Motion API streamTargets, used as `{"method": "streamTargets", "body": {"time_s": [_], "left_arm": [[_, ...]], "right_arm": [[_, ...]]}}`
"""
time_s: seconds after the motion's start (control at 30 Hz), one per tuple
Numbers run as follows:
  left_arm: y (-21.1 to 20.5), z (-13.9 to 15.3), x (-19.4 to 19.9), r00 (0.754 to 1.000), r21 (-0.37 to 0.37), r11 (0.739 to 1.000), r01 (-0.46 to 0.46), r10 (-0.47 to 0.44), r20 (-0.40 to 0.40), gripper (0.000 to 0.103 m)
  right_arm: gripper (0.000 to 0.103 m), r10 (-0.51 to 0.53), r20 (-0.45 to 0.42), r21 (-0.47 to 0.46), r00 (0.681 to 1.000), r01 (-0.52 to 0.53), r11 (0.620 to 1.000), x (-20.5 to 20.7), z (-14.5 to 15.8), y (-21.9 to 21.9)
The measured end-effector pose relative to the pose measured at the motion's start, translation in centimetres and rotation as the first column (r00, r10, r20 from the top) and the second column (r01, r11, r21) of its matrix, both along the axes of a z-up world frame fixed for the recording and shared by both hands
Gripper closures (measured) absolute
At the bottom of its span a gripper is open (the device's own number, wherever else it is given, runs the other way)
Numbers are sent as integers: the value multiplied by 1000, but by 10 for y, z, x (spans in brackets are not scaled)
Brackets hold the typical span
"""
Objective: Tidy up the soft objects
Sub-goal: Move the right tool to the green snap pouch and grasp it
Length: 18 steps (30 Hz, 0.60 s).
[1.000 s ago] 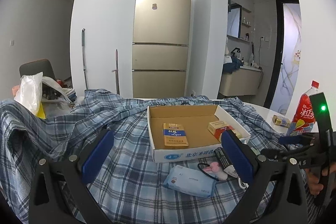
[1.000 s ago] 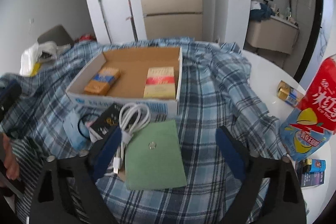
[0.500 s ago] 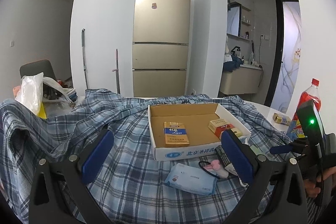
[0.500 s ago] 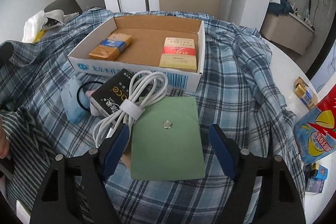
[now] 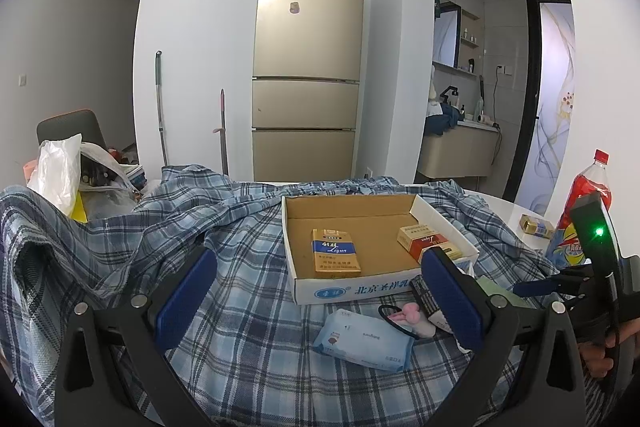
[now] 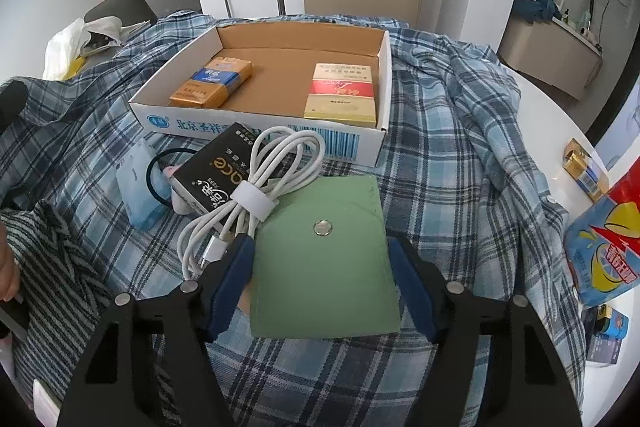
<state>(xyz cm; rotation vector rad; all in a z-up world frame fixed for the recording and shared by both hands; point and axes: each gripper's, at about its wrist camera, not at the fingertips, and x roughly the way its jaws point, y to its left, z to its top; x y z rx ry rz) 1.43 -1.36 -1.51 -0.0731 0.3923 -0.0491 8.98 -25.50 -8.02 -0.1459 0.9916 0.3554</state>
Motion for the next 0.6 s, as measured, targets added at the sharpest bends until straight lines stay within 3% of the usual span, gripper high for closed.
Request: {"method": "streamTargets", "body": {"time_s": [0.4,0.6], "left_arm": [[0,-2,1,1000,8,1000,4,-4,4,0],[-1,-2,0,1000,7,1000,4,-4,3,0]], "right_arm": [[34,-4,-47,-10,999,3,1000,-10,0,-10],[33,4,-66,-63,998,-8,998,-2,-4,0]]}}
